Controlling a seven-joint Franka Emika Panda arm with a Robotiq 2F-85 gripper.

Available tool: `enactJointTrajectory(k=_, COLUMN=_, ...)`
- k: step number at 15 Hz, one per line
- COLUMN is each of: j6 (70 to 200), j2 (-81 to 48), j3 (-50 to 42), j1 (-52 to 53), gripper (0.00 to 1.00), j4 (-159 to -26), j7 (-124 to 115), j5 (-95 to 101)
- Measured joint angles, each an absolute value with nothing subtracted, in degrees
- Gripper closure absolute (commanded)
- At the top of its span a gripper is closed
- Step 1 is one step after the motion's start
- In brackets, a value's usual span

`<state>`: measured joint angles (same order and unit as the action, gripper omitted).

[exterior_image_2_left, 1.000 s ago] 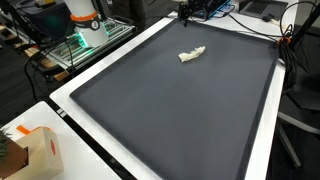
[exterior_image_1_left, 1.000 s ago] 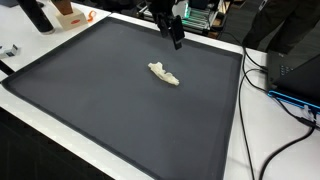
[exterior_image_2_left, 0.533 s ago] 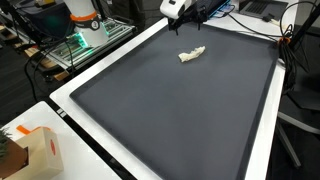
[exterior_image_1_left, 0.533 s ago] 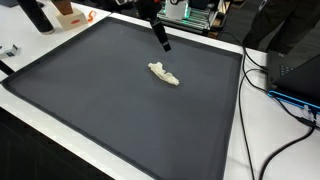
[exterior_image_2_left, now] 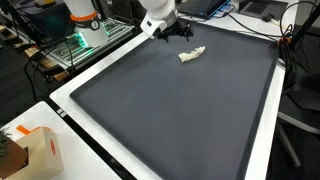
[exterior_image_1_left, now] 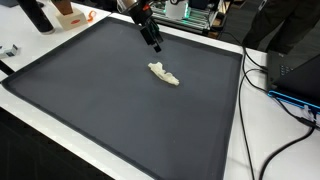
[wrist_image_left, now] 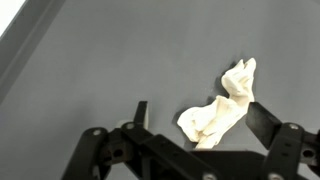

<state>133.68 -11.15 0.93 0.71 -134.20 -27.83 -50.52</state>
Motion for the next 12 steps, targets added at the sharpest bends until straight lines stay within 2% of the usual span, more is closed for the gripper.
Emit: enactJointTrajectory(k=12, j6=138.31, j2=-14.86, j3=-2.10, j1=0.02, gripper=0.00, j4=-135.68, j7=-30.68, j5=-54.97)
